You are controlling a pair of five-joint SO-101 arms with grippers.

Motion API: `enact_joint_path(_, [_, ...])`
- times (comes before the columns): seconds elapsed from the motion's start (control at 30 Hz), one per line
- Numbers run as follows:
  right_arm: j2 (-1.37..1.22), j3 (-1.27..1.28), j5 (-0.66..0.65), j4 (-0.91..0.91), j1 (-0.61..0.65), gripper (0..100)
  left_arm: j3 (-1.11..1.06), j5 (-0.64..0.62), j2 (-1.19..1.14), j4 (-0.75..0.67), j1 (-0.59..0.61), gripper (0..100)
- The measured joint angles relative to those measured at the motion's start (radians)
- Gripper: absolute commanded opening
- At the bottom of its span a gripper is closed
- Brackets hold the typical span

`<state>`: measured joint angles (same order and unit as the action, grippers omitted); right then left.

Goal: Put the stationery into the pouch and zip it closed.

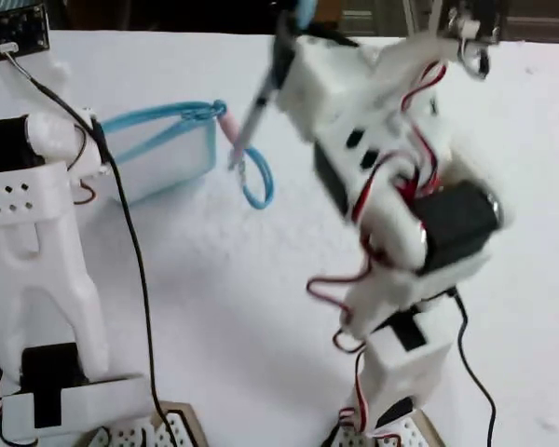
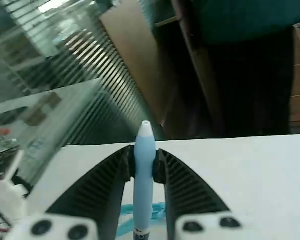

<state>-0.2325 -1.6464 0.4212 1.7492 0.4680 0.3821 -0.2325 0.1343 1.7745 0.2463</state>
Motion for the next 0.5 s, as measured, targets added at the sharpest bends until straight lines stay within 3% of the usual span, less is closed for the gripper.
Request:
enact_joint_path(0.33, [0.064, -0.002, 0.012, -0.232, 0.153, 1.8, 0.0, 0.0, 0.0, 0.0, 0.0, 2])
enact_joint_path(0.5, [0.015, -0.003, -0.086, -0.307, 0.221, 1.8, 0.0, 0.0, 0.0, 0.0, 0.0, 2])
